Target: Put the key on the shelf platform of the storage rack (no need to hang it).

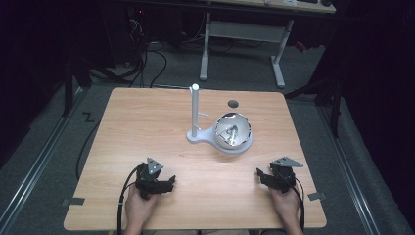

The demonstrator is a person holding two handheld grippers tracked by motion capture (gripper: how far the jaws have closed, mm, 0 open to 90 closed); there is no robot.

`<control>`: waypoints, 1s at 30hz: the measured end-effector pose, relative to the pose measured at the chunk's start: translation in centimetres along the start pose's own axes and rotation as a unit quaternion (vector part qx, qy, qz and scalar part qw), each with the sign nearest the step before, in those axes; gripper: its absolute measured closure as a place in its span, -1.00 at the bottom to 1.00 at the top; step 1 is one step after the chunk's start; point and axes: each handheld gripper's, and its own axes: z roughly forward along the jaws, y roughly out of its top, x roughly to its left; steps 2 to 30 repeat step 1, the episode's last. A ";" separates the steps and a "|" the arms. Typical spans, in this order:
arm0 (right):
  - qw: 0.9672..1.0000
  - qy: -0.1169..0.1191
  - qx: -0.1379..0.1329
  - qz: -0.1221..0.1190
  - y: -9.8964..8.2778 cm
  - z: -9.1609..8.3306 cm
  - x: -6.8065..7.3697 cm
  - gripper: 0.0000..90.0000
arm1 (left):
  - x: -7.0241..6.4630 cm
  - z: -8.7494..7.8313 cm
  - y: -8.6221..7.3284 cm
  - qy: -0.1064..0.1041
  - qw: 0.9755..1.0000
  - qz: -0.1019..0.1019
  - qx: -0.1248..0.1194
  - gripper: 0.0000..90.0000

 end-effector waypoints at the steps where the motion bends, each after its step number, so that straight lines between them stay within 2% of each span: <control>1: 1.000 0.000 0.000 0.000 0.0 0.0 0.0 -0.16 | 0.0 0.0 0.0 0.000 1.000 -0.001 0.000 -0.66; 30: 1.000 0.000 0.000 0.000 0.0 0.0 0.0 -0.16 | 0.0 0.0 0.0 0.000 1.000 -0.001 0.000 -0.66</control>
